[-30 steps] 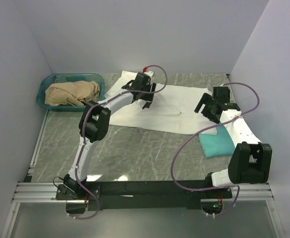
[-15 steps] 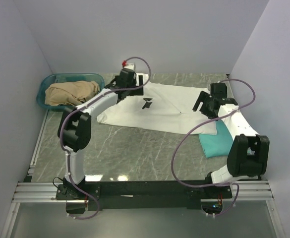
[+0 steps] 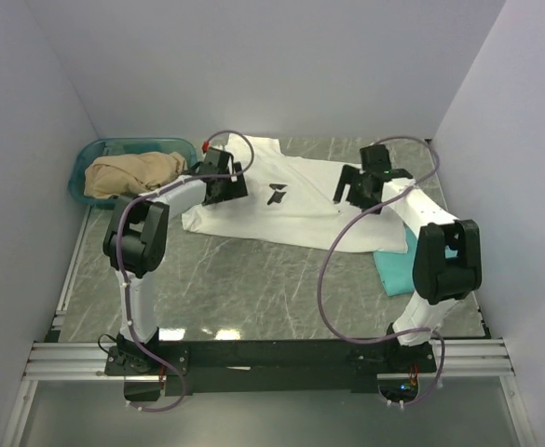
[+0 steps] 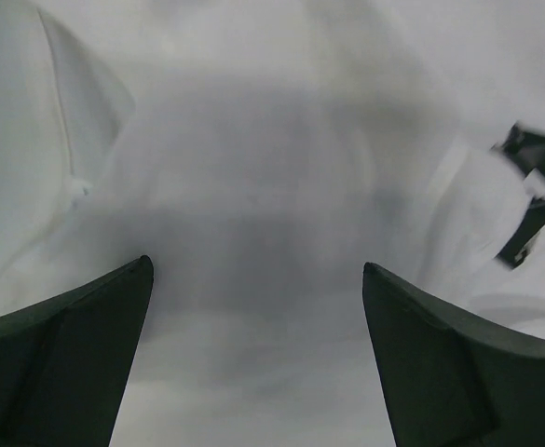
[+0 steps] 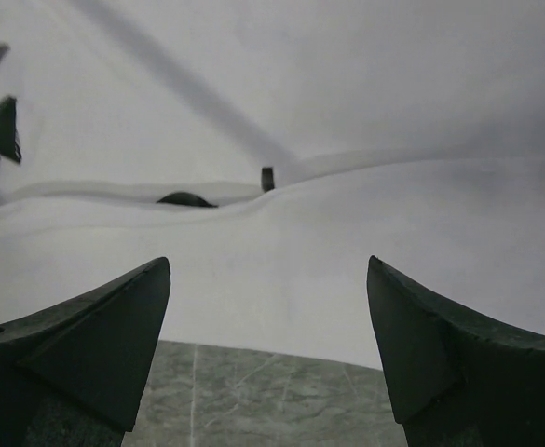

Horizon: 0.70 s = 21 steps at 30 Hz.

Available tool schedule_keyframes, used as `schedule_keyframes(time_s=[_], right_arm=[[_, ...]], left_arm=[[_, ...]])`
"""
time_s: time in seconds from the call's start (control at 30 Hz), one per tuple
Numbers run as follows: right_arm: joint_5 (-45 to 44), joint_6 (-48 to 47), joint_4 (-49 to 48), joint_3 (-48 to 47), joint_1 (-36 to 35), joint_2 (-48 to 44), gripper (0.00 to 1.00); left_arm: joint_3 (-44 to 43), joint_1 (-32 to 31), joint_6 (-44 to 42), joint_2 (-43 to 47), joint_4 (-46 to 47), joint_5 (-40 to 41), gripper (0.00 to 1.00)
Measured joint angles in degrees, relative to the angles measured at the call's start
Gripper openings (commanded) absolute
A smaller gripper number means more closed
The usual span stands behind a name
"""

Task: Fold and stack the t-shirts
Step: Fold the tshirt

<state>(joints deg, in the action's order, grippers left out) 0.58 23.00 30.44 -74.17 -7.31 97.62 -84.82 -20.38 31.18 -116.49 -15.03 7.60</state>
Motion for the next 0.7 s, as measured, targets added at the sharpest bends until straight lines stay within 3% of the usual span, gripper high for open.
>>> schedule_keyframes(time_s=[0.33, 0.7], right_arm=[[0.5, 1.5, -2.1, 6.1, -6.0, 8.0, 0.92], [-0.7, 3.7, -7.1, 15.2, -7.9, 1.3, 0.92]], left_arm=[[13.5, -1.3, 4.7, 6.4, 3.8, -1.3, 0.99], [25.1, -3.1, 8.6, 14.7, 7.1, 1.1, 0.99]])
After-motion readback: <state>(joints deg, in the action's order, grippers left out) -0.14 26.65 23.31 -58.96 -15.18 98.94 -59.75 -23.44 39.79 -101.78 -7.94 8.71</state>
